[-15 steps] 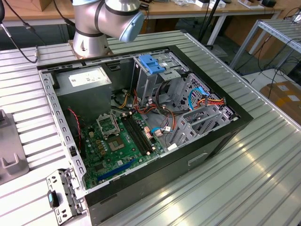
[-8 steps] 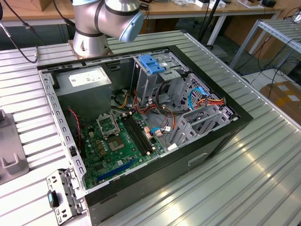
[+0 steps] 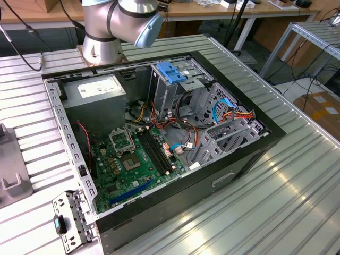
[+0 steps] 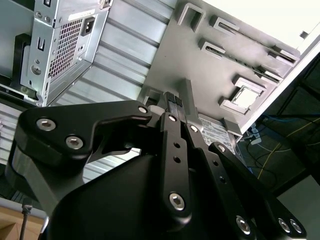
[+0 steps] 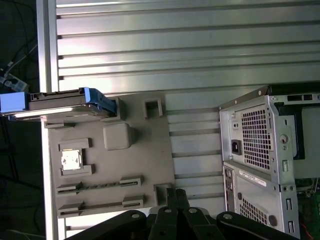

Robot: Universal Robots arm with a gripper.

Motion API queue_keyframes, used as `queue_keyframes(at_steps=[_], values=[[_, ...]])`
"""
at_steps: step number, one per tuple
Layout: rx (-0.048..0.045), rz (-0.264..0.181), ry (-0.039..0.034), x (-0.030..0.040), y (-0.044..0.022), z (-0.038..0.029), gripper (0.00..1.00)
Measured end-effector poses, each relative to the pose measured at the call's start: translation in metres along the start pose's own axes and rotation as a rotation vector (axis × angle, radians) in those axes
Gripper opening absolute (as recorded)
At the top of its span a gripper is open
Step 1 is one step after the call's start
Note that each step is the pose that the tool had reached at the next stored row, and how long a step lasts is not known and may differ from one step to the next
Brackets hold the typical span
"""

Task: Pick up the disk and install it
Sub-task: 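Reach for the disk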

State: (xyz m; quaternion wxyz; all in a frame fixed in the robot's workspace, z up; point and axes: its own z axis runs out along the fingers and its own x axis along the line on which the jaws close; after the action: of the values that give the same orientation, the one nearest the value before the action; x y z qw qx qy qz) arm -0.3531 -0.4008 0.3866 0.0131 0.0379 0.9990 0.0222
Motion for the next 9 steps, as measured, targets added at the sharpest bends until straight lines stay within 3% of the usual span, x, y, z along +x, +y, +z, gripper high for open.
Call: queue_keyframes(at_steps=[9], values=[[0.0001, 0.0, 0.0001, 0.0022, -0.0002, 0.0001, 0.1]])
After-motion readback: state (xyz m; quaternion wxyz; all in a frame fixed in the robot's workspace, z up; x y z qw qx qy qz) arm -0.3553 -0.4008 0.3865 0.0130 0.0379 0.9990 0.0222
